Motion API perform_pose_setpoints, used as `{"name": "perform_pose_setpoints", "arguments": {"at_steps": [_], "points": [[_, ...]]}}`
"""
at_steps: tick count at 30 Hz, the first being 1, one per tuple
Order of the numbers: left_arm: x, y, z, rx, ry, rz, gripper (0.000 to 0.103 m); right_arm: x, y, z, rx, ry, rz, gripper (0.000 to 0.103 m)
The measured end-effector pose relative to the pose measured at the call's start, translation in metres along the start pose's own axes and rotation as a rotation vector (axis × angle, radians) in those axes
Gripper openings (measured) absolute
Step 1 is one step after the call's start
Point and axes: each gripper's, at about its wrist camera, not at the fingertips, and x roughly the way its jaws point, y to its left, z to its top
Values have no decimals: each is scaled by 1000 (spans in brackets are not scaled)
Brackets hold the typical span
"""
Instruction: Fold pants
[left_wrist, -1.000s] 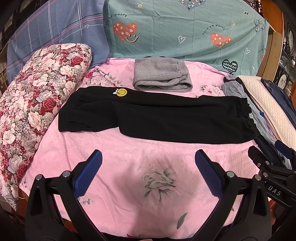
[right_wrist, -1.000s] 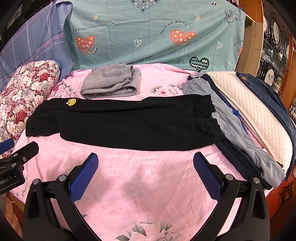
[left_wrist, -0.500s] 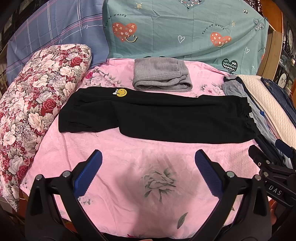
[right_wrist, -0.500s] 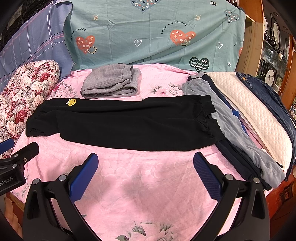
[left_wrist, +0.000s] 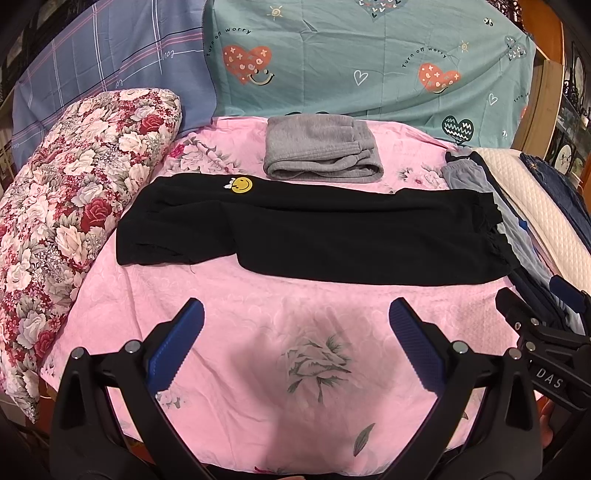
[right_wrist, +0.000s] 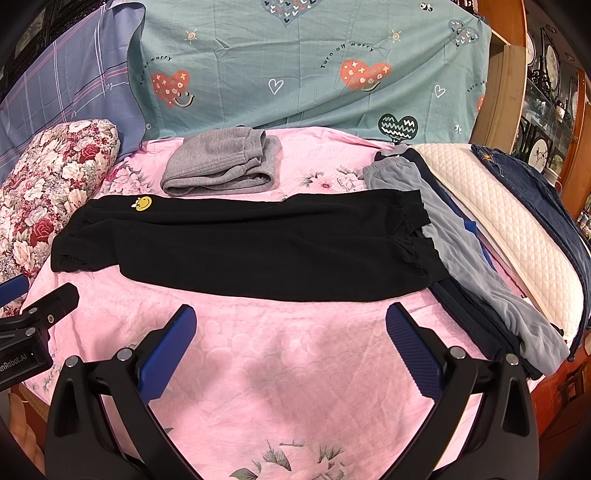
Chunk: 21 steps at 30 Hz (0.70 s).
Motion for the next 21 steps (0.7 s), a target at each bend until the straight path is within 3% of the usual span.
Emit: {"name": "perform_pose_setpoints", "arguments": {"at_steps": [17,21], "points": [[18,7,-3,-24,55,23,101,4,-2,-5,-1,15,0,102],[42,24,-2,-97,137,-39,101,19,-1,-4,0,36,4,102]]}}
